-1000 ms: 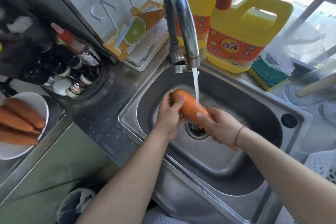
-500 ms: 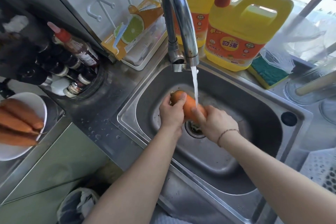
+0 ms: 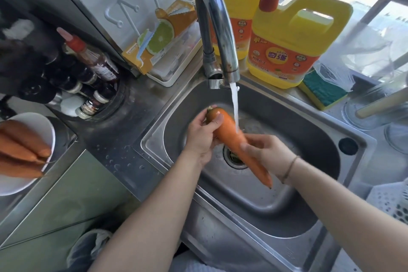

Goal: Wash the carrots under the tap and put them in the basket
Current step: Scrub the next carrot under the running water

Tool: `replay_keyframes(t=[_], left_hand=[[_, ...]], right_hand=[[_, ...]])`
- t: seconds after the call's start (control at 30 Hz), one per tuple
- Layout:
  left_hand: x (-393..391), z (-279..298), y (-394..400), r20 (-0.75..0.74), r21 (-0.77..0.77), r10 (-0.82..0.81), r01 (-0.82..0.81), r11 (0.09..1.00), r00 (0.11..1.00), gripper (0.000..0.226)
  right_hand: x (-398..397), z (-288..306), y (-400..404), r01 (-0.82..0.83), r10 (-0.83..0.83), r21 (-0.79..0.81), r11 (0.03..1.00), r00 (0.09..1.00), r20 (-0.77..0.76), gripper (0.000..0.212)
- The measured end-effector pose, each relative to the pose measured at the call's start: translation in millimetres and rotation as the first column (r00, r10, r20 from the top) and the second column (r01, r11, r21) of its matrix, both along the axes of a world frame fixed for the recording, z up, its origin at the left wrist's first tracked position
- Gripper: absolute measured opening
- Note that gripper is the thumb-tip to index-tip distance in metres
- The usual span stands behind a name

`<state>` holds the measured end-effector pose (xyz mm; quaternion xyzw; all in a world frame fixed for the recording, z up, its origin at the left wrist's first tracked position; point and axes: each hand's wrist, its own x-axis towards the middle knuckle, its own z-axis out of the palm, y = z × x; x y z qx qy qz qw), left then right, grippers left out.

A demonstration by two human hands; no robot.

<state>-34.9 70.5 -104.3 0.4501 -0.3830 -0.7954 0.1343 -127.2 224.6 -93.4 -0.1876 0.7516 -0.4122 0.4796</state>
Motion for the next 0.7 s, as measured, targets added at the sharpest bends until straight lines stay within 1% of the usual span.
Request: replay_keyframes(t=[0.03,0.07,0.1,0.13,0.17,0.2,0.23,0.27,0.3,0.33,0.37,0.4,0.43,0.5,0.53,0.57,0.6,0.63,0.7], left_hand=[[3,2,-2,-0.04,0.025,-0.031,0.032,0.999,0.999,0.031],[4,4,-1,-0.077,0.057,-0.053,0.058,0.997,0.996,0.027],[4,6,0,-0.099,0.08,-0.063,0.071,0.994,0.993,0.025],[2,8,2,-0.098,0.083,-0.066,0.075,0.994,0.993,0.025],[-1,8,4,-0.074,0.073,-0.059,0.064,0.995,0.996,0.027],[-5,9,6,-0.046,0.056,-0.046,0.049,0.997,0.998,0.029],[-8,9,8,-0.015,0.042,-0.027,0.027,0.999,1.0,0.03],[-12,10,10,0.016,0.029,0.001,-0.001,1.0,1.0,0.026],[-15,11,12,0.035,0.013,0.022,-0.023,1.0,0.999,0.02],[-18,12,14,0.054,-0.011,0.037,-0.036,0.999,0.998,0.016],[-20,13,15,0.075,-0.04,0.039,-0.036,0.999,0.996,0.015],[-21,13,14,0.084,-0.052,0.036,-0.031,0.998,0.996,0.016],[-21,14,11,0.085,-0.049,0.03,-0.026,0.998,0.996,0.021],[-18,14,2,0.077,-0.015,0.013,-0.012,1.0,0.997,0.035],[-17,13,-1,0.081,-0.005,0.011,-0.011,1.0,0.997,0.038],[-16,12,-1,0.092,0.002,0.021,-0.021,1.0,0.996,0.039],[-15,12,0,0.099,0.016,0.04,-0.042,0.999,0.994,0.038],[-14,13,4,0.102,0.028,0.058,-0.062,0.998,0.993,0.037],[-12,13,10,0.096,0.022,0.061,-0.064,0.998,0.993,0.034]], right_hand=[[-6,2,5,0.067,-0.053,-0.039,0.997,0.957,0.285,0.03],[-11,4,9,0.12,-0.082,-0.051,0.992,0.877,0.473,0.042],[-12,8,11,0.136,-0.083,-0.056,0.989,0.832,0.548,0.047],[-12,11,10,0.127,-0.079,-0.053,0.99,0.84,0.536,0.045],[-10,12,7,0.112,-0.085,-0.029,0.993,0.88,0.467,0.039],[-7,11,3,0.096,-0.096,0.015,0.995,0.933,0.346,0.033],[-3,12,-2,0.106,-0.118,0.069,0.992,0.971,0.209,0.033],[2,10,-7,0.134,-0.142,0.106,0.985,0.987,0.069,0.039],[5,9,-12,0.173,-0.167,0.126,0.977,0.984,-0.056,0.05],[8,8,-15,0.213,-0.192,0.144,0.966,0.97,-0.147,0.061],[9,8,-16,0.232,-0.199,0.166,0.959,0.96,-0.195,0.067],[10,11,-17,0.22,-0.183,0.17,0.961,0.961,-0.209,0.067],[9,15,-15,0.165,-0.131,0.16,0.973,0.97,-0.207,0.06],[4,16,-10,0.007,0.016,0.103,0.995,0.976,-0.219,0.04],[1,17,-8,-0.045,0.063,0.081,0.996,0.972,-0.226,0.032],[1,18,-7,-0.057,0.071,0.068,0.996,0.973,-0.219,0.027],[3,19,-8,-0.028,0.041,0.063,0.998,0.977,-0.208,0.027],[7,20,-10,0.035,-0.022,0.065,0.997,0.979,-0.201,0.029],[12,21,-16,0.157,-0.135,0.087,0.984,0.967,-0.215,0.038]])
